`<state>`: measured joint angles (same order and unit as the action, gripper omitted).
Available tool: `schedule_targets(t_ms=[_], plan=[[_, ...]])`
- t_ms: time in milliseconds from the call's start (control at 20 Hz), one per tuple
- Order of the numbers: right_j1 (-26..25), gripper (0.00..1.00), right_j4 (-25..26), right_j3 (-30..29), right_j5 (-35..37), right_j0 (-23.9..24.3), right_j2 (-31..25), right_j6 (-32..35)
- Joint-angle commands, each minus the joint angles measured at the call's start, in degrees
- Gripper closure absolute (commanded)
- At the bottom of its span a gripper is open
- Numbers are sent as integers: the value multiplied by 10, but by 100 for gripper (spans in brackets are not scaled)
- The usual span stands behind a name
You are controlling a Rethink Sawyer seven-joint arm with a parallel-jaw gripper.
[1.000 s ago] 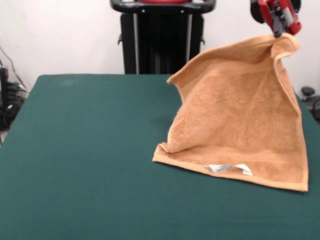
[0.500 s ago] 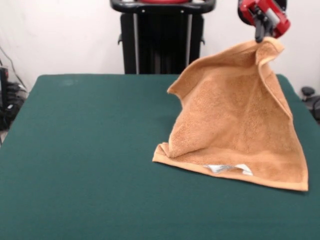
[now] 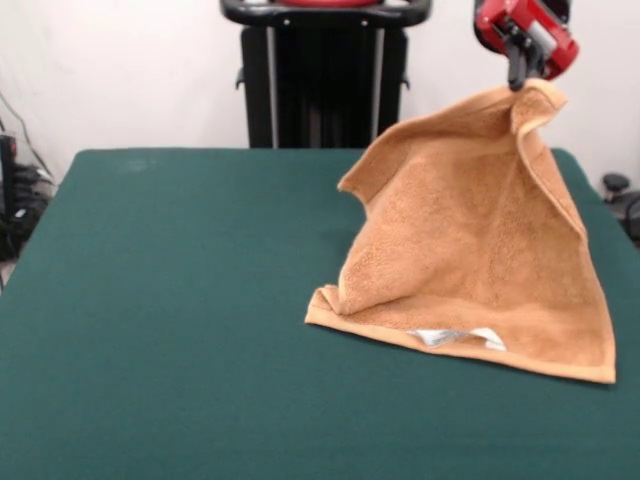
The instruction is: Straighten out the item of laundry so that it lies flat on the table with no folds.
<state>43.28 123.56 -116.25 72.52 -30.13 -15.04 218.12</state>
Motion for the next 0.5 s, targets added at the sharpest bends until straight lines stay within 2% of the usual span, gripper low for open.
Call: schedule_targets(t_ms=[50, 500], plan=[[-57, 100, 32, -22, 41, -20, -58, 182], [-73, 100, 24, -20, 78, -55, -55, 188]])
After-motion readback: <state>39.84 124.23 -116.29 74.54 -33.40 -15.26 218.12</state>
